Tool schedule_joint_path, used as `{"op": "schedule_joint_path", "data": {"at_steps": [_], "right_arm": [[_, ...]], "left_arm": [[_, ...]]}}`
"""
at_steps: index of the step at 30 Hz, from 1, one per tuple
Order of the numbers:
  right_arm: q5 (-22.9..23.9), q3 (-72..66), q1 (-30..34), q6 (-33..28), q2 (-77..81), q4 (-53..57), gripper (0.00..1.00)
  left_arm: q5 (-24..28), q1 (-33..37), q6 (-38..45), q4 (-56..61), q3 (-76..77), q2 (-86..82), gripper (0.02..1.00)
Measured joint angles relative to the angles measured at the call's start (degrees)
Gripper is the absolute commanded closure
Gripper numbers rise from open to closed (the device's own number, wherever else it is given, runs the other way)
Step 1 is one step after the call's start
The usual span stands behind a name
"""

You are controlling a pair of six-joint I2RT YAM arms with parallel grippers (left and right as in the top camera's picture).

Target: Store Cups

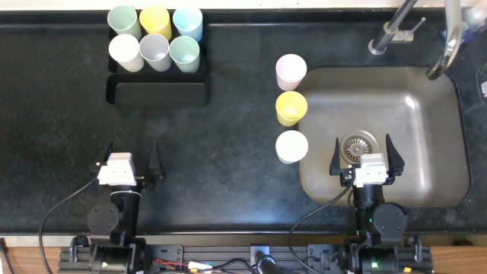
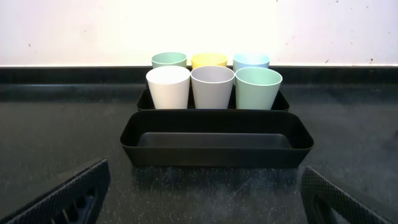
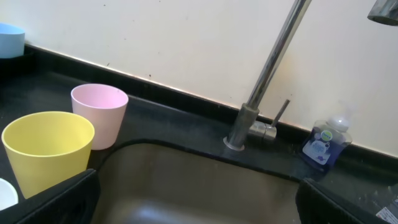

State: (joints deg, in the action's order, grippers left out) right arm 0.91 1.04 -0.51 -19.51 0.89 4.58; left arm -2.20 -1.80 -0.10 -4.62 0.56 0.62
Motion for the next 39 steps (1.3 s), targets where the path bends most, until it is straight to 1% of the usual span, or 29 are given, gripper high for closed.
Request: {"op": "schedule_joint_path", "data": {"at_steps": [3,5,7,10,12,15,17,19,21,23,26,28,31,34,39], "right_arm": [[0.0,0.0,0.0,0.0,0.0,0.0,0.005],[0.0,0.0,0.0,0.0,0.0,0.0,0.005],[0.0,0.0,0.0,0.0,0.0,0.0,0.003],[0.0,0.0,0.0,0.0,0.0,0.0,0.007],[0.0,0.0,0.0,0.0,0.0,0.1,0.005],[0.0,0.0,0.0,0.0,-0.1,0.0,0.007],[0.0,0.0,0.0,0.0,-0.1,0.1,0.005],[0.0,0.0,0.0,0.0,-0.1,0.1,0.005],[0.0,0.0,0.0,0.0,-0.1,0.1,0.003],[0.0,0.0,0.0,0.0,-0.2,0.1,0.007],[0.0,0.0,0.0,0.0,-0.2,0.1,0.003],[0.0,0.0,0.0,0.0,-0.2,0.1,0.005],[0.0,0.0,0.0,0.0,-0.2,0.1,0.007],[0.0,0.0,0.0,0.0,-0.2,0.1,0.005],[0.0,0.0,0.0,0.0,-0.2,0.1,0.007]], "left_arm": [[0.1,0.0,0.0,0.0,0.0,0.0,0.02],[1.5,0.0,0.0,-0.1,0.4,0.7,0.02],[4.7,0.0,-0.4,-0.5,2.4,3.8,0.02],[11.8,0.0,-2.7,-1.1,10.5,14.6,0.02],[17.7,0.0,-5.0,-3.1,20.2,25.4,0.02],[26.4,0.0,-8.3,-15.3,41.8,44.3,0.02],[29.9,-0.5,-9.5,-26.7,57.5,56.1,0.02],[31.8,-2.3,-10.5,-38.3,74.7,68.4,0.02],[31.4,-5.3,-11.0,-48.4,91.7,79.9,0.02],[29.9,-9.2,-11.5,-55.5,105.9,89.3,0.02],[25.4,-16.3,-12.1,-63.7,123.2,101.9,0.02],[21.7,-21.2,-13.3,-66.8,130.3,108.7,0.023],[15.9,-27.0,-16.1,-68.9,133.0,115.1,0.02],[11.1,-31.2,-19.1,-70.0,133.1,120.3,0.02],[5.1,-34.5,-23.7,-70.2,133.1,126.5,0.02]]}}
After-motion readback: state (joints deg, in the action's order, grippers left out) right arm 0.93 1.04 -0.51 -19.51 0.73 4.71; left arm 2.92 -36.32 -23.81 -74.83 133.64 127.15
